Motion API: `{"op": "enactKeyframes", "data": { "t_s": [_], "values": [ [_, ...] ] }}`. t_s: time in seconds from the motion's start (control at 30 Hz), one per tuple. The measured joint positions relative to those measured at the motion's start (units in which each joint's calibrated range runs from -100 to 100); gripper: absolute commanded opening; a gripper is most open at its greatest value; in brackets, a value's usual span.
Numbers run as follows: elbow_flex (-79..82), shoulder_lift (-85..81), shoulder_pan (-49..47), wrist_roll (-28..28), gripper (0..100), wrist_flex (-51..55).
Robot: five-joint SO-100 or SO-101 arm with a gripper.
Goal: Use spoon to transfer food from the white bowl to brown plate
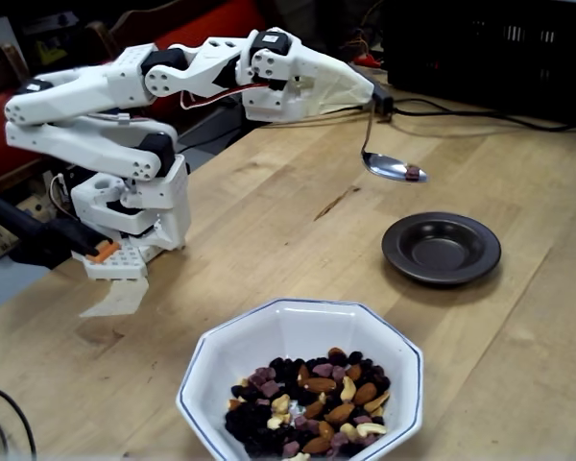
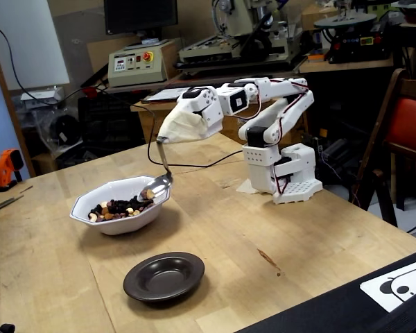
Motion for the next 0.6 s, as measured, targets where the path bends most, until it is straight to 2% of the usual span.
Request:
{"op": "enactKeyframes", "data": {
  "t_s": [0.3, 0.6],
  "values": [
    [0.00, 0.00, -5.40, 0.34, 3, 2.17],
    [0.00, 0.00, -5.99, 0.34, 2, 2.41]
  ]
}}
